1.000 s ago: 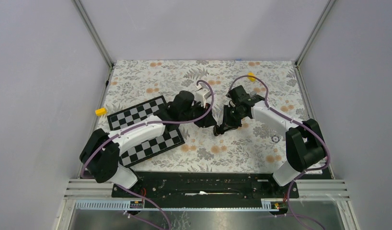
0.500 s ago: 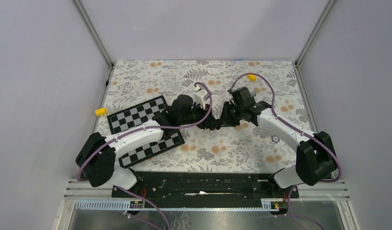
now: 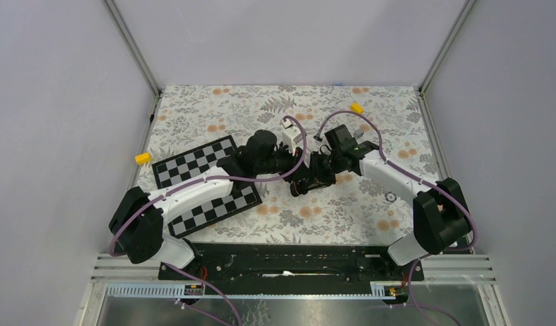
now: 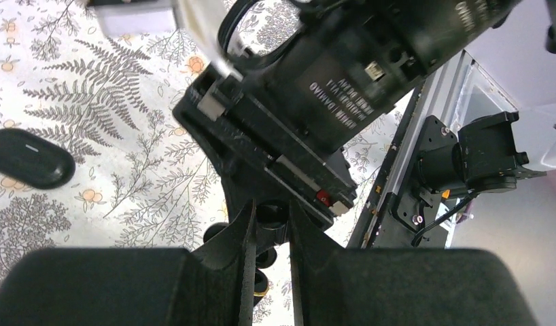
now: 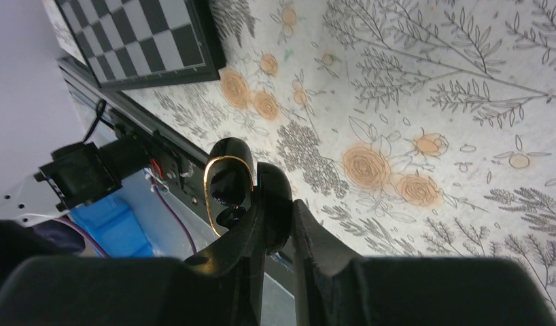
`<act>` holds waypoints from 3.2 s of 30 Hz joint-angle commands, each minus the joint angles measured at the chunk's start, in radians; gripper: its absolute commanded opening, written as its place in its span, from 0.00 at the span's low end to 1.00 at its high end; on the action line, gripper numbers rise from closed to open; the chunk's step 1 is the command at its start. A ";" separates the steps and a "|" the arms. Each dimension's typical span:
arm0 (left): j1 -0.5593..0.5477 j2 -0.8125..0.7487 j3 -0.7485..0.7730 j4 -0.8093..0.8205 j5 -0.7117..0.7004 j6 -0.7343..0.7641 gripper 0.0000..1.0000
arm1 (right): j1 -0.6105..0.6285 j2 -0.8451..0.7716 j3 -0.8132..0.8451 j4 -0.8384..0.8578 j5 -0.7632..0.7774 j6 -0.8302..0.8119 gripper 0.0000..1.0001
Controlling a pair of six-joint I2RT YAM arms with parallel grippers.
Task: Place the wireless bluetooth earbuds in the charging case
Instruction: Insert the right earbud into the right side groove of the charging case.
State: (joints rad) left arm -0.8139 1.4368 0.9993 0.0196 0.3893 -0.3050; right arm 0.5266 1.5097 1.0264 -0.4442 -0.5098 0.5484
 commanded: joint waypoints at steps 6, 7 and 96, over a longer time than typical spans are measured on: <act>-0.004 0.037 0.092 -0.097 0.106 0.131 0.18 | 0.007 0.034 0.083 -0.162 -0.097 -0.107 0.01; -0.004 0.042 0.098 -0.109 0.117 0.138 0.18 | 0.007 0.038 0.084 -0.162 -0.112 -0.108 0.01; -0.001 0.014 0.003 -0.200 0.086 0.172 0.16 | -0.037 0.085 0.105 -0.149 -0.136 -0.103 0.00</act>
State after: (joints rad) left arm -0.8139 1.4475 0.9730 -0.1432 0.4458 -0.1562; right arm 0.4973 1.6001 1.0969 -0.6006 -0.6308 0.4484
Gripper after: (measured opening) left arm 0.204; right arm 0.232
